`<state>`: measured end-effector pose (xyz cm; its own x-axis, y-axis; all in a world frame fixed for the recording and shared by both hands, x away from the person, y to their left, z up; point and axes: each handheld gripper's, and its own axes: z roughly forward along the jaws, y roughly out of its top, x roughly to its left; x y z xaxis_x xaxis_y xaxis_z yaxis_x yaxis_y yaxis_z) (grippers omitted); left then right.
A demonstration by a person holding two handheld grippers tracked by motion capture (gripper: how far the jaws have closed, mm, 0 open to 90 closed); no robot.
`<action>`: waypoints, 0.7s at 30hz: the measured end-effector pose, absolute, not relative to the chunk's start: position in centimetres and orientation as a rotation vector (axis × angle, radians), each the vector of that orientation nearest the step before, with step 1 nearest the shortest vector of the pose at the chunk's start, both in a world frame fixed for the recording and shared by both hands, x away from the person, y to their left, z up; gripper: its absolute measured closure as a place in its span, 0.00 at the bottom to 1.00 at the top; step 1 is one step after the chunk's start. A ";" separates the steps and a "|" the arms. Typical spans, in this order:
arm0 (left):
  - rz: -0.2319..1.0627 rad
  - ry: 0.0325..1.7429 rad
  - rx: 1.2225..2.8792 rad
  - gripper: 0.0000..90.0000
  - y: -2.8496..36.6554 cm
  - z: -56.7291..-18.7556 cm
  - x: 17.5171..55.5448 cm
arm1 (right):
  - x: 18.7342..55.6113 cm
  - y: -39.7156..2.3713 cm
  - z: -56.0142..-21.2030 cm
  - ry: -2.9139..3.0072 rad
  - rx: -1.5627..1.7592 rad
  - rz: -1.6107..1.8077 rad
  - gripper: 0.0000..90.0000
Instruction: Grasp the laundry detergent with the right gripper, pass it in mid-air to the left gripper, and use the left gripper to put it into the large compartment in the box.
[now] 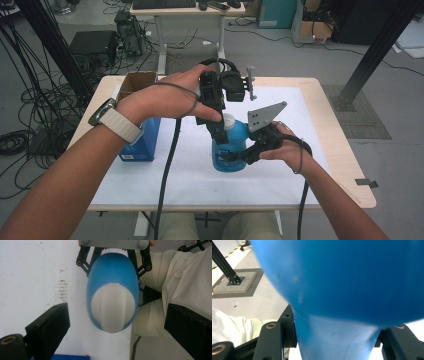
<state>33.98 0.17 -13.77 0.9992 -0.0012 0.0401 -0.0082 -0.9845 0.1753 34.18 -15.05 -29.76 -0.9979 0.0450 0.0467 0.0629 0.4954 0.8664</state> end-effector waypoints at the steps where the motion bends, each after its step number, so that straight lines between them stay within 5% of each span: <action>1: 0.058 -0.008 2.966 0.07 0.2 -13.8 34.0 | 34.2 -15.0 -29.8 -2.701 -0.098 -1.565 0.48; 21: 0.050 -0.001 2.941 0.07 0.2 -14.2 34.0 | 34.2 -15.4 -29.8 -2.711 -0.118 -1.560 0.48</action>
<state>34.03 0.19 -14.19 0.9994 0.0030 0.0335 -0.0037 -0.9801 0.1987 34.20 -15.36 -29.83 -0.9971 0.0596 0.0476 0.0711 0.5004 0.8629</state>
